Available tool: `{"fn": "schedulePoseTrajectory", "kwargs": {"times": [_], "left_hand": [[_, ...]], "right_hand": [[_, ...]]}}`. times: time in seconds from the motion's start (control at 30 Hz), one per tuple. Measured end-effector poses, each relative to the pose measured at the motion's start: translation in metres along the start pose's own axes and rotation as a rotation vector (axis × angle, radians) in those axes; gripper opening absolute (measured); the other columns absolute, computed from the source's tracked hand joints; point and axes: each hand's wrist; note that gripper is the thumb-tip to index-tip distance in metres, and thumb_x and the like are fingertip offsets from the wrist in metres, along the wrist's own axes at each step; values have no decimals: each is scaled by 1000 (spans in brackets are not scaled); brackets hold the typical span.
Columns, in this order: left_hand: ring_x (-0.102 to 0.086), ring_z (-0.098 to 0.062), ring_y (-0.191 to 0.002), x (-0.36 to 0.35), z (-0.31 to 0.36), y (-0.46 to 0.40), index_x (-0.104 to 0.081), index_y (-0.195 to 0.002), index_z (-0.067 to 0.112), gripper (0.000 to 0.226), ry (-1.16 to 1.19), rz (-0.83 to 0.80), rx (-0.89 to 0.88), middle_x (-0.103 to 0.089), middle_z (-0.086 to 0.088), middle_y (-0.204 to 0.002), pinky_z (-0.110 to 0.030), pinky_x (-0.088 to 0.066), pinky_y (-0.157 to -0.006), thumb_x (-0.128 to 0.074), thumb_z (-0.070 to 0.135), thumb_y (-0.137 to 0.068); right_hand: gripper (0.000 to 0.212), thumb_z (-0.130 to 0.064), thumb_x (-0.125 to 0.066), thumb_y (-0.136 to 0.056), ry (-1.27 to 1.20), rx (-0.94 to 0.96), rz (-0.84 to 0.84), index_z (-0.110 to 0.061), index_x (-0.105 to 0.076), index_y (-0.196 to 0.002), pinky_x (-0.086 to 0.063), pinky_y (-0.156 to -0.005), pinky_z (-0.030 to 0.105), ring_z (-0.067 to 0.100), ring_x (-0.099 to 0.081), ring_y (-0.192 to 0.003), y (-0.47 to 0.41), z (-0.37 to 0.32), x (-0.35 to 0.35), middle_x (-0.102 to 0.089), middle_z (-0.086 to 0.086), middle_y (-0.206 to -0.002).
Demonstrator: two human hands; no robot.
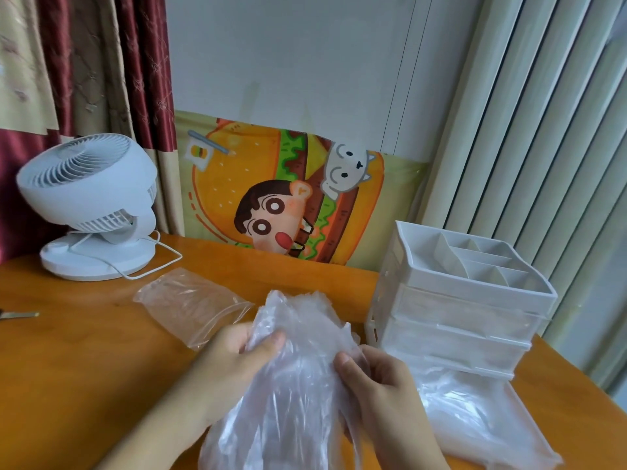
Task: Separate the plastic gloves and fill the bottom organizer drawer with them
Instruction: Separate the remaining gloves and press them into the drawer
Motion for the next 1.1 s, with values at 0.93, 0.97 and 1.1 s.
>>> {"fn": "schedulePoseTrajectory", "kwargs": {"times": [0.93, 0.97, 1.1], "left_hand": [[-26, -7, -39, 8, 2, -3, -36, -59, 15, 52, 106, 300, -185, -25, 6, -46, -16, -24, -40, -61, 30, -101], [-27, -7, -39, 8, 3, -2, -36, -58, 15, 52, 115, 295, -181, -26, 6, -46, -16, -25, -41, -60, 31, -101], [-28, -6, -37, 6, 6, -2, -36, -54, 14, 54, 160, 281, -172, -27, 7, -42, -15, -26, -39, -61, 28, -100]], "right_hand": [[16, -5, -64, -100, -91, 209, 170, -13, -74, -90, -53, -61, 31, 21, -61, -77, 5, -11, 21, -66, 3, -87], [13, -13, -66, -99, -64, 222, 144, -16, -76, -91, -54, -65, 31, 20, -62, -81, 6, -12, 20, -68, 1, -91], [20, -45, -66, -88, 103, 157, 16, -34, -78, -100, -52, -79, 23, 9, -67, -94, 9, -12, 14, -70, -11, -107]]}}
Point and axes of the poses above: each hand's wrist, its own y-axis away from the middle knuckle, its own x-axis out of the back of the hand, z = x × y
